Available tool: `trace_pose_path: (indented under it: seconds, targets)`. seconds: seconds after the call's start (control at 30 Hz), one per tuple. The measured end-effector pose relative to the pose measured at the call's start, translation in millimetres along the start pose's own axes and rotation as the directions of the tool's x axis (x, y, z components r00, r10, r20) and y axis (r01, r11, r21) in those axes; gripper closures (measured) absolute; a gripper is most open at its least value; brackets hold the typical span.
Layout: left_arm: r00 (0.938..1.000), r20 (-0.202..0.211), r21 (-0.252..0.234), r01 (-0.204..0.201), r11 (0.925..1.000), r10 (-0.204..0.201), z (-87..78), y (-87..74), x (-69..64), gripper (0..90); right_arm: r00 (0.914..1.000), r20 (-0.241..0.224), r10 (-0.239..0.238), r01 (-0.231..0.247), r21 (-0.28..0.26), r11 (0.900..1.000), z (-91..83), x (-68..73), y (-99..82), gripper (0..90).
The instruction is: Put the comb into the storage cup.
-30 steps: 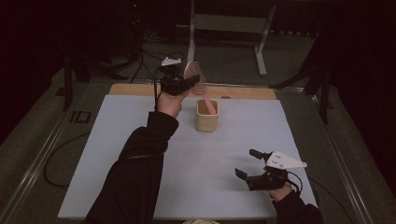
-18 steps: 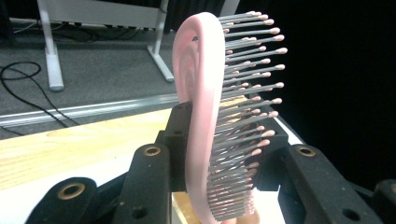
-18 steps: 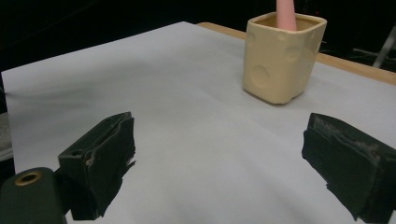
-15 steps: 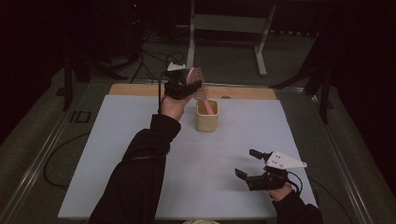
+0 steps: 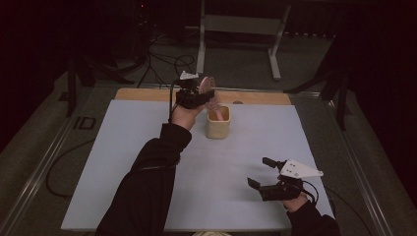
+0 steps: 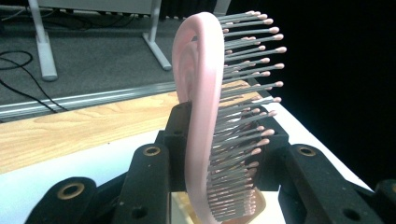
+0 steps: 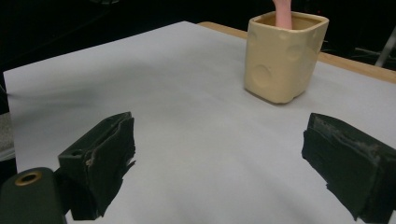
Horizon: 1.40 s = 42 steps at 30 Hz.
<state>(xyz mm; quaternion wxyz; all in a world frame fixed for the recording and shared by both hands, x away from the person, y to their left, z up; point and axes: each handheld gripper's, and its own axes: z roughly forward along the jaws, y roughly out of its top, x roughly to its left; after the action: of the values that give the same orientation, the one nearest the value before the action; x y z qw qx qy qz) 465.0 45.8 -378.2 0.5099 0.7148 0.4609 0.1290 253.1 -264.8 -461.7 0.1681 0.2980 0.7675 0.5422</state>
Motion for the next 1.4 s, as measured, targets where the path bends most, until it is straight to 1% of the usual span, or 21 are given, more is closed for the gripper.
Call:
trace_pose_path:
  seconds: [0.2,0.47,0.67,0.83,0.93,0.97,1.03,1.1,1.13,1.17,1.2,1.23,1.27,1.3,1.33,1.37,1.4]
  targets:
    - [1.0,0.004,0.01,0.005,0.9999,-0.005,2.9,-5.6,3.2,66.0,1.0,0.0,0.002,-0.002,0.0,1.0,0.1,0.0,0.0,8.9]
    - [0.9998,0.013,0.023,0.016,0.9996,-0.016,7.8,-15.8,10.7,65.8,1.0,-0.004,-0.002,0.002,0.007,1.0,1.1,0.5,-0.7,8.9]
    - [0.9996,0.02,0.025,0.021,0.9995,-0.021,9.9,-19.9,14.9,65.5,1.0,-0.004,-0.001,0.001,0.007,1.0,1.0,0.4,-0.8,8.9]
    - [0.9993,0.025,0.029,0.025,0.9993,-0.026,9.8,-20.3,17.4,65.1,1.0,-0.004,0.001,-0.001,0.011,0.9999,1.3,0.1,-1.2,8.9]
    - [0.9991,0.019,0.033,0.038,0.9987,-0.039,10.0,-20.7,19.6,63.6,1.0,-0.005,0.003,-0.003,0.011,0.9999,1.5,0.2,-1.2,8.9]
    - [0.9992,0.01,0.037,0.038,0.9986,-0.039,9.8,-20.6,20.0,63.0,1.0,-0.005,0.004,-0.004,0.012,0.9999,1.6,0.2,-1.3,8.9]
    - [0.9987,0.013,0.052,0.049,0.9974,-0.049,10.1,-20.3,21.6,57.9,1.0,-0.007,0.004,-0.003,0.013,0.9999,1.7,0.1,-1.4,8.9]
    - [0.9988,-0.005,0.053,0.049,0.9974,-0.049,9.5,-20.0,21.8,52.2,1.0,-0.007,0.003,-0.003,0.013,0.9999,1.9,0.1,-1.5,8.9]
    - [0.9988,-0.004,0.061,0.048,0.997,-0.048,9.5,-19.3,21.8,47.1,1.0,-0.008,0.004,-0.004,0.012,0.9999,2.0,0.2,-1.6,8.9]
    - [0.9988,-0.004,0.081,0.049,0.9955,-0.049,10.6,-18.5,21.4,38.0,1.0,-0.007,0.003,-0.003,0.015,0.9999,2.1,0.1,-1.6,8.9]
    - [0.9988,-0.003,0.106,0.048,0.9932,-0.048,11.9,-18.0,20.9,24.5,1.0,-0.008,0.004,-0.004,0.015,0.9999,2.1,0.0,-1.7,8.9]
    - [0.999,-0.009,0.121,0.045,0.9916,-0.045,12.5,-17.9,20.0,15.0,1.0,-0.008,0.005,-0.005,0.015,0.9999,2.1,-0.1,-1.7,8.9]
    - [0.9991,-0.018,0.128,0.04,0.9909,-0.038,12.6,-17.9,19.2,10.3,1.0,-0.007,0.005,-0.005,0.015,0.9999,2.1,-0.1,-1.5,8.9]
    - [0.9991,-0.018,0.136,0.042,0.9898,-0.04,12.6,-17.9,18.8,5.2,1.0,-0.007,0.007,-0.007,0.012,0.9999,2.0,0.1,-1.4,8.9]
    - [0.9992,-0.004,0.142,0.041,0.989,-0.041,12.3,-17.9,18.8,1.4,1.0,-0.006,0.006,-0.006,0.013,0.9999,1.8,0.1,-1.2,8.9]
    - [0.9994,0.01,0.142,0.03,0.9894,-0.032,11.1,-18.2,18.7,0.2,1.0,-0.004,0.003,-0.003,0.012,0.9999,1.8,0.0,-1.1,8.9]
    - [0.9996,0.015,0.142,0.021,0.9897,-0.023,10.3,-18.1,18.3,0.0,1.0,-0.005,0.003,-0.003,0.011,0.9999,1.6,-0.1,-1.0,8.9]
